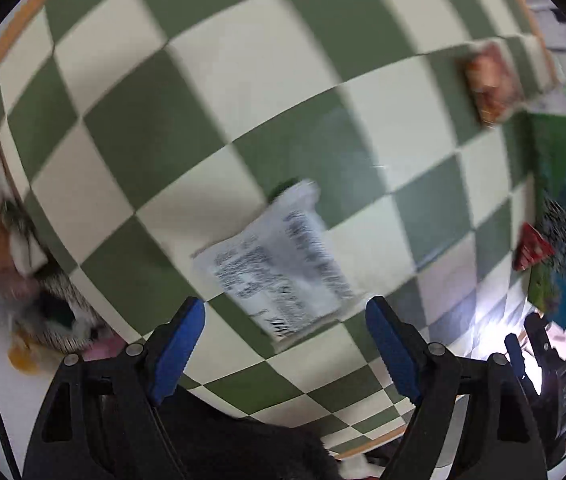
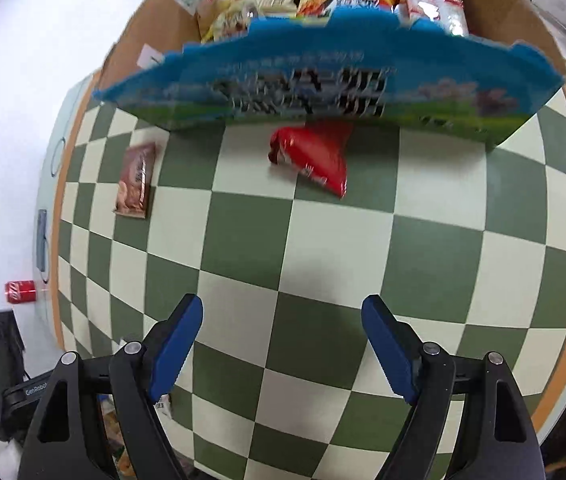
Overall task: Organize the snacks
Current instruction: 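Grasp the white wrapped pack with the left tool while the right tool grasps the red triangular pouch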
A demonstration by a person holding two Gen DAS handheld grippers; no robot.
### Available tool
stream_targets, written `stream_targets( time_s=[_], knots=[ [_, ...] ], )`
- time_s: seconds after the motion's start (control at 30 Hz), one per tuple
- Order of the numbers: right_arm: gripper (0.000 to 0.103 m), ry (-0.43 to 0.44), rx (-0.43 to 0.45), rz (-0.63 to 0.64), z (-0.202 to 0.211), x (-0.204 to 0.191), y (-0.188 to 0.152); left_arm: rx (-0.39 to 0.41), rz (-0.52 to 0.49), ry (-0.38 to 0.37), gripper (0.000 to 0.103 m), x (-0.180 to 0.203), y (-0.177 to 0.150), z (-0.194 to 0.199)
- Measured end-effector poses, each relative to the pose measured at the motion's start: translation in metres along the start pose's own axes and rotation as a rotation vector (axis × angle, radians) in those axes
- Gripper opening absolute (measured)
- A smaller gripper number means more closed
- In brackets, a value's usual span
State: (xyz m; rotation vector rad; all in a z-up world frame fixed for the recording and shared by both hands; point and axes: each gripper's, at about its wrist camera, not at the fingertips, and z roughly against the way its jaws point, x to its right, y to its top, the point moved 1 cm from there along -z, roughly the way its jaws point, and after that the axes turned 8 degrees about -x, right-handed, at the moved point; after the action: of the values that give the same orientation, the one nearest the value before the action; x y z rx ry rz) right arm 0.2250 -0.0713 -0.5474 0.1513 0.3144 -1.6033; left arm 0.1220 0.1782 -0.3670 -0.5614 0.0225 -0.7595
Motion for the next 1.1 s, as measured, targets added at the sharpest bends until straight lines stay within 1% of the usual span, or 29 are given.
stream_targets(
  time_s=[0.07,0.17,0.2,0.3,0.37,0.4,0.43,0.47,0.53,0.57,0.6,0.67,0.77,0.83,0.87,0.97,1.03,1.1],
  knots=[
    [0.084,-0.002,0.001,-0.002,-0.007,-0.004,-0.002,-0.06,0.055,-0.05,0.081,-0.009,0.005,-0.015],
    [0.084,-0.002,0.006,0.001,-0.011,-0.01,-0.003,-0.116,0.11,-0.115,0.081,-0.014,0.008,-0.033],
    [0.084,-0.002,0.01,0.005,-0.011,-0.012,-0.004,-0.124,0.121,-0.133,0.081,-0.012,0.008,-0.036],
    [0.084,-0.01,0.024,0.007,-0.011,-0.017,-0.004,-0.134,0.131,-0.113,0.081,-0.005,0.014,-0.044],
    [0.084,-0.015,0.03,0.001,-0.008,-0.016,-0.002,-0.112,0.133,-0.09,0.081,0.002,0.015,-0.046],
    [0.084,-0.017,0.033,-0.004,-0.007,-0.015,-0.001,-0.095,0.121,-0.07,0.08,0.008,0.017,-0.045],
    [0.084,-0.018,0.035,-0.012,-0.006,-0.013,0.0,-0.078,0.094,-0.044,0.073,0.016,0.016,-0.044],
    [0.084,-0.021,0.037,-0.022,-0.005,-0.01,0.001,-0.058,0.05,-0.011,0.071,0.027,0.015,-0.043],
    [0.084,-0.021,0.044,-0.041,-0.002,-0.004,0.004,-0.01,-0.035,0.064,0.071,0.048,0.014,-0.041],
    [0.084,-0.021,0.047,-0.048,-0.002,-0.001,0.005,0.024,-0.097,0.116,0.071,0.063,0.012,-0.039],
    [0.084,-0.024,0.052,-0.058,-0.001,0.002,0.008,0.051,-0.142,0.152,0.071,0.074,0.011,-0.038],
    [0.084,-0.019,0.062,-0.08,-0.001,0.008,0.016,0.122,-0.265,0.259,0.071,0.104,0.007,-0.038],
    [0.083,-0.015,0.085,-0.102,-0.002,0.012,0.027,0.183,-0.414,0.372,0.071,0.142,0.001,-0.045],
    [0.079,-0.001,0.11,-0.116,-0.003,0.016,0.037,0.212,-0.498,0.435,0.071,0.165,-0.002,-0.051],
    [0.079,0.0,0.115,-0.12,-0.005,0.017,0.041,0.219,-0.532,0.459,0.071,0.177,-0.002,-0.054],
    [0.078,0.012,0.133,-0.144,-0.011,0.022,0.054,0.222,-0.579,0.488,0.073,0.199,-0.001,-0.061],
    [0.078,0.025,0.142,-0.157,-0.015,0.024,0.061,0.21,-0.584,0.491,0.074,0.206,0.0,-0.066],
    [0.078,0.027,0.157,-0.166,-0.019,0.026,0.07,0.205,-0.572,0.471,0.074,0.212,0.006,-0.066]
  ],
)
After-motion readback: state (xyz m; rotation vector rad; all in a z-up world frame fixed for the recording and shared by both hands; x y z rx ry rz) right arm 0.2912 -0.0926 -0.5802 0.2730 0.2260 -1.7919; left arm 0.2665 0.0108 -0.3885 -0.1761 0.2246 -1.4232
